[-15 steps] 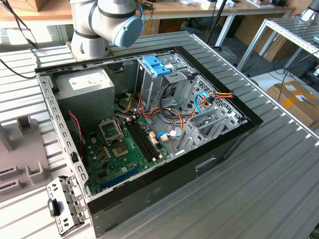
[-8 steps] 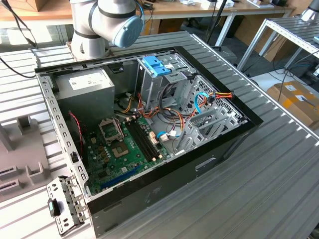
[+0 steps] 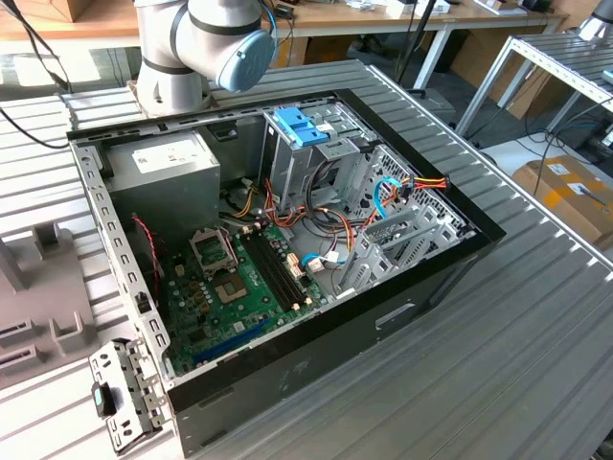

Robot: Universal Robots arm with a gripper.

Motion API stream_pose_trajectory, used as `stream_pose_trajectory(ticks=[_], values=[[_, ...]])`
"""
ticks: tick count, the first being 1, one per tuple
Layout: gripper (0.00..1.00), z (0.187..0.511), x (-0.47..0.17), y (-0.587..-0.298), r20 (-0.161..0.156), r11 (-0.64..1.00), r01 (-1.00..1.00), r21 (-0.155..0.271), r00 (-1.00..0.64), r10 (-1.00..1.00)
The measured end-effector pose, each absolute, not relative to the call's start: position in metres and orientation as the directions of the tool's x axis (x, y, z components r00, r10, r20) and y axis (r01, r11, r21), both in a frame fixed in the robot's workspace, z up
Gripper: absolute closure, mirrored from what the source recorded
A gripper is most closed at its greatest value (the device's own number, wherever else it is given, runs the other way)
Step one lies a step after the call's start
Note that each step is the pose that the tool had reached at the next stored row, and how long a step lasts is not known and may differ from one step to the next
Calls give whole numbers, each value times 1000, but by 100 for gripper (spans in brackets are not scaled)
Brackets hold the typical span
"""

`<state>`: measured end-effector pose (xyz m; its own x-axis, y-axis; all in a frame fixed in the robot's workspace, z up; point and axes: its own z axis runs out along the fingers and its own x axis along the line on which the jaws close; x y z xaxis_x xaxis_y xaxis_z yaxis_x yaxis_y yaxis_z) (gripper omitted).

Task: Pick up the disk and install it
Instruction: 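Pick up the disk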

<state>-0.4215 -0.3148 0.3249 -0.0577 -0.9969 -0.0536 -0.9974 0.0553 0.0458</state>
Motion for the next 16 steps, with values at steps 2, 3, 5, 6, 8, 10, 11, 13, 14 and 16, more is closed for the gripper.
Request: stream_pose_trajectory(ticks=[2,3,5,6,8,10,11,13,14,16], values=[[64,326,-421,-315,-54,55,-997,46,-58,-997],[64,326,-421,-315,-54,55,-997,46,-58,-997],[64,328,-421,-315,-54,55,-997,46,-58,-997],[64,329,-421,-315,-54,55,-997,46,-58,-997],[64,330,-421,-315,-54,55,-997,46,-58,-997],[64,332,-421,-315,-54,55,-997,46,-58,-997],[64,333,-421,-315,-54,55,-997,46,-58,-997],[64,334,-421,-315,-54,55,-997,46,-58,-997],[64,335,-421,-315,-54,55,-997,46,-58,-997],[64,337,-421,-315,-54,55,-997,46,-58,-997]])
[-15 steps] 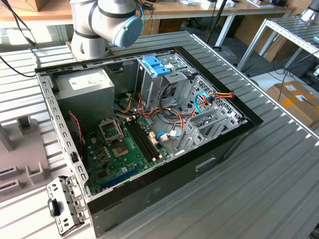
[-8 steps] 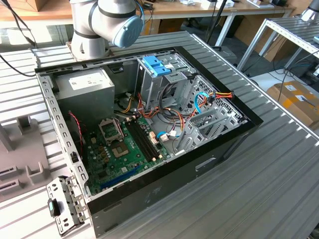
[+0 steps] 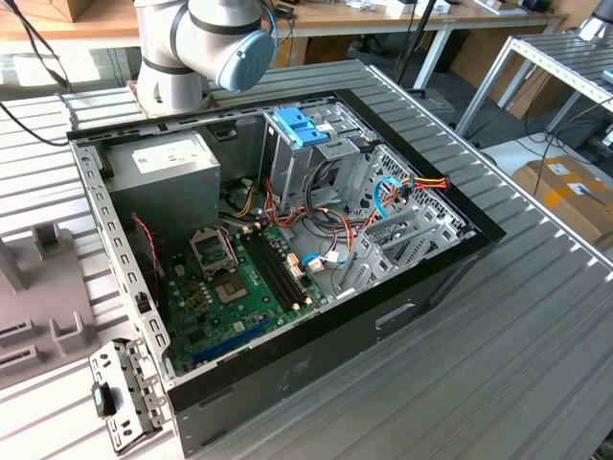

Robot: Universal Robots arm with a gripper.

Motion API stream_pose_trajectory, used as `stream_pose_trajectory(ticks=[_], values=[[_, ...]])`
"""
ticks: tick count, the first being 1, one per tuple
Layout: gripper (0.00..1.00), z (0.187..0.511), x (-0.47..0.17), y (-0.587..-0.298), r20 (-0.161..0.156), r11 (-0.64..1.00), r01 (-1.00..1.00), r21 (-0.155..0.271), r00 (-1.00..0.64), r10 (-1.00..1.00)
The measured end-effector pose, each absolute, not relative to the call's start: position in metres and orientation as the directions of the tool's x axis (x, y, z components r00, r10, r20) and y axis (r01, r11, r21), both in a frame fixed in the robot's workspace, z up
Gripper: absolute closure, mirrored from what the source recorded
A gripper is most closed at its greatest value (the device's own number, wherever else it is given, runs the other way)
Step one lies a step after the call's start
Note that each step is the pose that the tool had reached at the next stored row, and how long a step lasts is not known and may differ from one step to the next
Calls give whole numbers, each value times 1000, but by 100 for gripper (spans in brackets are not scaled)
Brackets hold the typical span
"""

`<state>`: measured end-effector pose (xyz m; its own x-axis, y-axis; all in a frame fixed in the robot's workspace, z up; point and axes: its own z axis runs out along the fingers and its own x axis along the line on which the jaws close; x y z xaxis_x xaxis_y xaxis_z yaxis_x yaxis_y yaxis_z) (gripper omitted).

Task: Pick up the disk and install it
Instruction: 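Pick up the disk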

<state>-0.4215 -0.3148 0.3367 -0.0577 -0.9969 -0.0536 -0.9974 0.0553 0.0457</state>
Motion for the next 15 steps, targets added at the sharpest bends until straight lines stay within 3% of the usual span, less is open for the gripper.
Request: stream_pose_trajectory(ticks=[15], values=[[64,350,-421,-315,-54,55,-997,46,-58,-997]])
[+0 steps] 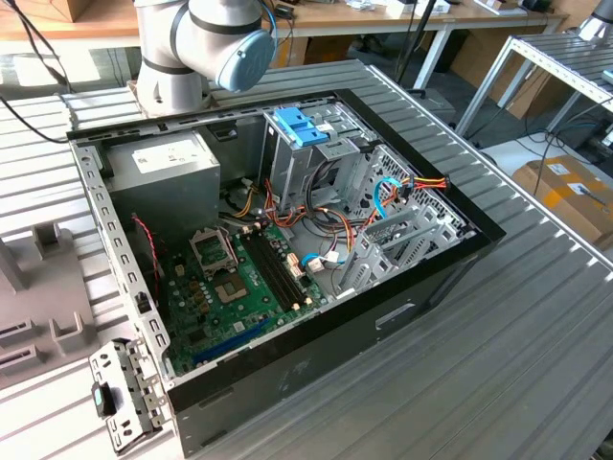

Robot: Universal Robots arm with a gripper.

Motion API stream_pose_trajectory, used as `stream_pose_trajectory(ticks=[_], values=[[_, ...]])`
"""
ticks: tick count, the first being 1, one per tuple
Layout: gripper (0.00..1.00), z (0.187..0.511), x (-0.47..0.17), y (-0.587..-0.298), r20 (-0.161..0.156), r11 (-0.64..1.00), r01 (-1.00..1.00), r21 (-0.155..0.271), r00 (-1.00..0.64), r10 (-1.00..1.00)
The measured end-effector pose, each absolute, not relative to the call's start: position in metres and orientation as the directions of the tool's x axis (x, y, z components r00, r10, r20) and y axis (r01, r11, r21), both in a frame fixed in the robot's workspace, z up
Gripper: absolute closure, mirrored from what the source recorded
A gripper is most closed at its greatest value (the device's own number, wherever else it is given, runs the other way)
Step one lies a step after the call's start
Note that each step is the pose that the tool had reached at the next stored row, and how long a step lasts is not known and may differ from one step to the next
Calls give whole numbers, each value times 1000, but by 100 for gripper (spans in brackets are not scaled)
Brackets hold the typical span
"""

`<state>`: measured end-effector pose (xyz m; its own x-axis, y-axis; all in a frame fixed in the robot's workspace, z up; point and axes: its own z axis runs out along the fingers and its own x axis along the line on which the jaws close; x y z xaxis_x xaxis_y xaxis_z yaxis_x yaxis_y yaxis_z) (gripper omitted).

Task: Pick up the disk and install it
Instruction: 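Pick up the disk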

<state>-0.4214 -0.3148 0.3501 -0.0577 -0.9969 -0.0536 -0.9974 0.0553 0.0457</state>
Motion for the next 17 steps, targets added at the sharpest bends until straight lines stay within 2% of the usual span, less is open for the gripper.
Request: stream_pose_trajectory(ticks=[17], values=[[64,362,-421,-315,-54,55,-997,46,-58,-997]])
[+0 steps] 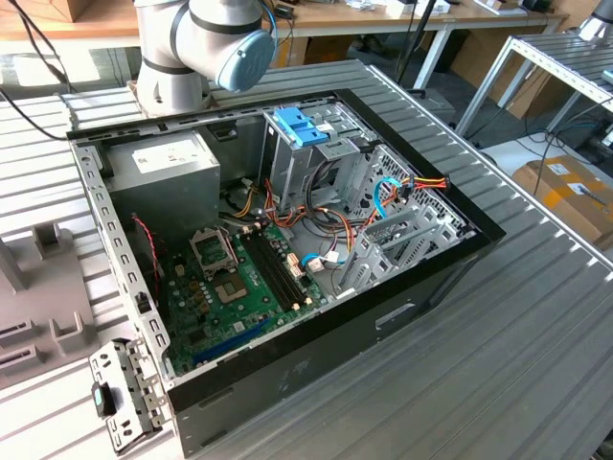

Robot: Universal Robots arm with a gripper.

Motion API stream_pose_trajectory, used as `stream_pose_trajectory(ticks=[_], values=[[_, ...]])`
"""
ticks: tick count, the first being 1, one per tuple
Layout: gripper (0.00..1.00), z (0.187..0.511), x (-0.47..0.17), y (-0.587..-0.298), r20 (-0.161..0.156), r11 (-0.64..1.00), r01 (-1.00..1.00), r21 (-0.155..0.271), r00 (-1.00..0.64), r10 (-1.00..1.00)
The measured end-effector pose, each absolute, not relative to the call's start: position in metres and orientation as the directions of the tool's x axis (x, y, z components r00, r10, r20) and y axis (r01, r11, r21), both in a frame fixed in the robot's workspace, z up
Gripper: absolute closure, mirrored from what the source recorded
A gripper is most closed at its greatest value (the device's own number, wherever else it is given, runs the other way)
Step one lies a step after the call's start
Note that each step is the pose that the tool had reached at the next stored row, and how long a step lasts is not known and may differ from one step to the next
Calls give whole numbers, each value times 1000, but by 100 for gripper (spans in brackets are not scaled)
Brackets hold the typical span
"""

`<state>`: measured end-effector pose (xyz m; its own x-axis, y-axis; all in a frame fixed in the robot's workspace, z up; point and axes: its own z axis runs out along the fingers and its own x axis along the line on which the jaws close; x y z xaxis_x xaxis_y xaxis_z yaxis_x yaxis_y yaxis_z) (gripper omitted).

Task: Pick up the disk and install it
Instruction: 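Pick up the disk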

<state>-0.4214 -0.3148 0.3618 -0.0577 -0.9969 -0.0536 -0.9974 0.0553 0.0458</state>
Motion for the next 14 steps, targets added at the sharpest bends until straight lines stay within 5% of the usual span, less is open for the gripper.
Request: stream_pose_trajectory(ticks=[14], values=[[64,375,-421,-315,-54,55,-997,46,-58,-997]])
